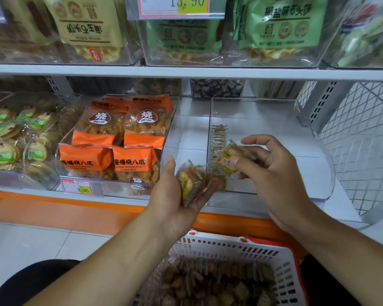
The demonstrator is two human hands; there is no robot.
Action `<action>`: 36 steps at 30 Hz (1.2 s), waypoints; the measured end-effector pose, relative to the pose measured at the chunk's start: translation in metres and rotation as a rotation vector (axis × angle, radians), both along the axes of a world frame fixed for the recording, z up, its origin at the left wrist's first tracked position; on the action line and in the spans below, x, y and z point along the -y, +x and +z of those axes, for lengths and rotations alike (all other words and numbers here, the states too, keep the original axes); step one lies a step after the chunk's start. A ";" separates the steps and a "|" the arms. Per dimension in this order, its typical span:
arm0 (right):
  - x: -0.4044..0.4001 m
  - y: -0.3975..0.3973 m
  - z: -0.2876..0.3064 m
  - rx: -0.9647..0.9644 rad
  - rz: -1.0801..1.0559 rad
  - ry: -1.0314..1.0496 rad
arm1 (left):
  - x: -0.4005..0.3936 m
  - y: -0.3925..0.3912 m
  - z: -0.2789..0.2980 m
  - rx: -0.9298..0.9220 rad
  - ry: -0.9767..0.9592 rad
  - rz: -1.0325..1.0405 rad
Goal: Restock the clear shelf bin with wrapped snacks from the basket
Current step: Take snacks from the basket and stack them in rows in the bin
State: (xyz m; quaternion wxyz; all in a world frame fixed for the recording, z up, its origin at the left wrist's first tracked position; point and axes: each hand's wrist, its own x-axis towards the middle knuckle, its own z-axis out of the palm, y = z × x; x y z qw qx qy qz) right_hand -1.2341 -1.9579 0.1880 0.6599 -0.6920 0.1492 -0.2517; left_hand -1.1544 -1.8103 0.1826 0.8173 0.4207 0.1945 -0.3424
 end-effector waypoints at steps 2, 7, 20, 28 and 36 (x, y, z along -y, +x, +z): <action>0.004 -0.002 0.006 0.018 0.159 0.219 | -0.001 -0.003 -0.002 0.045 0.089 0.011; -0.018 -0.009 -0.006 -0.165 0.361 0.177 | 0.001 -0.009 -0.005 0.197 0.209 0.040; -0.002 -0.009 0.003 -0.204 0.353 -0.390 | -0.006 -0.008 0.002 0.294 0.090 -0.142; 0.000 -0.006 -0.001 -0.213 0.232 -0.319 | -0.005 -0.008 0.001 0.389 0.059 -0.117; -0.029 -0.008 -0.011 -0.295 0.263 0.480 | -0.002 -0.004 0.005 0.446 -0.079 0.044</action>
